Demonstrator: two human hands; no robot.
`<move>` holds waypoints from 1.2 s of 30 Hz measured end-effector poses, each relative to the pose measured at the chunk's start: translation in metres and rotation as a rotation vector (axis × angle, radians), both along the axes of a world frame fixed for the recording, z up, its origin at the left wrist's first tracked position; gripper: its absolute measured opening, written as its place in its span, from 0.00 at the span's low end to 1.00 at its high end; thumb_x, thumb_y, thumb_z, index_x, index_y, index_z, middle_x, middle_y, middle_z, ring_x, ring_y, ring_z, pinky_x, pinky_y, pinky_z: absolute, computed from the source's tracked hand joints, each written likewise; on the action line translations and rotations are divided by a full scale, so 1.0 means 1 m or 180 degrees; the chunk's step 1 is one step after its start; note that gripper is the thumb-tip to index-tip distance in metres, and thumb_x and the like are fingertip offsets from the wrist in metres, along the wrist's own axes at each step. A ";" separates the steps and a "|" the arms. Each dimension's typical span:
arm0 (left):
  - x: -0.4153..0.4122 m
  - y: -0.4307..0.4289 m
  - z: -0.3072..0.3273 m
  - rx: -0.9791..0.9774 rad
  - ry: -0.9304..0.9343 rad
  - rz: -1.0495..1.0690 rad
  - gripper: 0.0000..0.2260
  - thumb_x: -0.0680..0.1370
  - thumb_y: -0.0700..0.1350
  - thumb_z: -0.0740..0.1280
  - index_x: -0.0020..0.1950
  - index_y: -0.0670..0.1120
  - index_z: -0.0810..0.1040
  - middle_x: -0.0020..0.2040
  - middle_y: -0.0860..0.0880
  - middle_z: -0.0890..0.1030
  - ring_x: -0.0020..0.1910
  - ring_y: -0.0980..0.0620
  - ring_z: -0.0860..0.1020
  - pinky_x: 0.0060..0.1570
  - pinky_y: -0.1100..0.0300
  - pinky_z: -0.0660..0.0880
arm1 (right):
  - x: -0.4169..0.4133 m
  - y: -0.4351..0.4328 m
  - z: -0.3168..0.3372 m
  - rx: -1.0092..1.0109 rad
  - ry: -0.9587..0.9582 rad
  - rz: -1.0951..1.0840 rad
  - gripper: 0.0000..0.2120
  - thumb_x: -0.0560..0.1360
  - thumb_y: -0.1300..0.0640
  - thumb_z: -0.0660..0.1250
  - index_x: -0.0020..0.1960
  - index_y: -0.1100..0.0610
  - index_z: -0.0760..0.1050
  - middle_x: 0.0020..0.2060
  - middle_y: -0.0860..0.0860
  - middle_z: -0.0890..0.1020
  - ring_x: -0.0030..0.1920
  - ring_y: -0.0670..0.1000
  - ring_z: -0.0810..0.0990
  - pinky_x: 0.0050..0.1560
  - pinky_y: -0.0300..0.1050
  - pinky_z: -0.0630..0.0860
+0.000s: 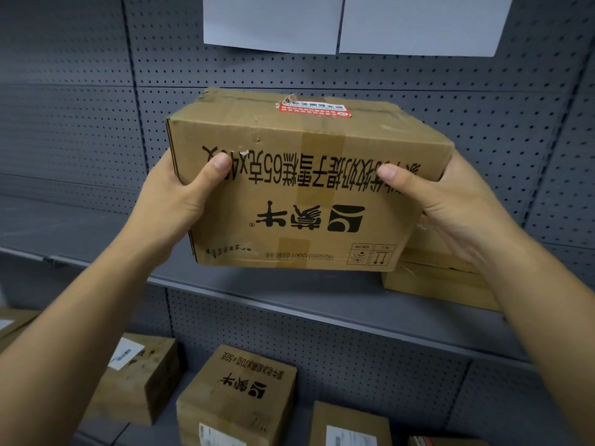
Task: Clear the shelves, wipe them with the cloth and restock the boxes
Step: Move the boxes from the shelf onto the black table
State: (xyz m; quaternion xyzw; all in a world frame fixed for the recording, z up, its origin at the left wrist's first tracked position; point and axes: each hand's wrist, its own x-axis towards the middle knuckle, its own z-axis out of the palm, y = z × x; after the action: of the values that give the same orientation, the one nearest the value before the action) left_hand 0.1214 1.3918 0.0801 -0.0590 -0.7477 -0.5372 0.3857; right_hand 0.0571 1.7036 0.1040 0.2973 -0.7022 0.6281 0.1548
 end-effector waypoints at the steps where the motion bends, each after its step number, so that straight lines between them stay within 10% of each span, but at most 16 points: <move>1: 0.001 0.002 0.001 -0.0010 0.0007 0.0007 0.20 0.72 0.69 0.70 0.58 0.60 0.75 0.52 0.63 0.83 0.49 0.69 0.80 0.48 0.62 0.73 | 0.001 0.002 0.001 0.0008 0.0007 -0.0005 0.33 0.68 0.46 0.79 0.70 0.45 0.73 0.59 0.45 0.84 0.60 0.47 0.83 0.60 0.56 0.79; 21: -0.031 0.020 0.005 -0.0035 0.0133 -0.1065 0.14 0.72 0.63 0.67 0.53 0.60 0.75 0.46 0.69 0.82 0.46 0.73 0.79 0.38 0.79 0.71 | 0.078 0.022 0.003 0.0160 0.0152 -0.1138 0.34 0.69 0.44 0.79 0.72 0.48 0.72 0.62 0.47 0.83 0.63 0.50 0.81 0.65 0.61 0.76; 36: -0.017 0.065 0.008 0.0085 0.0132 -0.2345 0.21 0.69 0.71 0.71 0.55 0.61 0.76 0.49 0.68 0.83 0.48 0.69 0.81 0.42 0.71 0.75 | 0.205 0.030 0.009 0.0268 0.0083 -0.2328 0.28 0.73 0.49 0.75 0.71 0.50 0.72 0.61 0.48 0.84 0.62 0.50 0.82 0.66 0.60 0.76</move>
State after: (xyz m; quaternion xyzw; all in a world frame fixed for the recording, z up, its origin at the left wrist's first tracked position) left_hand 0.1042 1.4568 0.0880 -0.3301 -0.6613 -0.6484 0.1822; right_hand 0.2621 1.7333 0.1128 0.0408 -0.7853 0.4980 0.3656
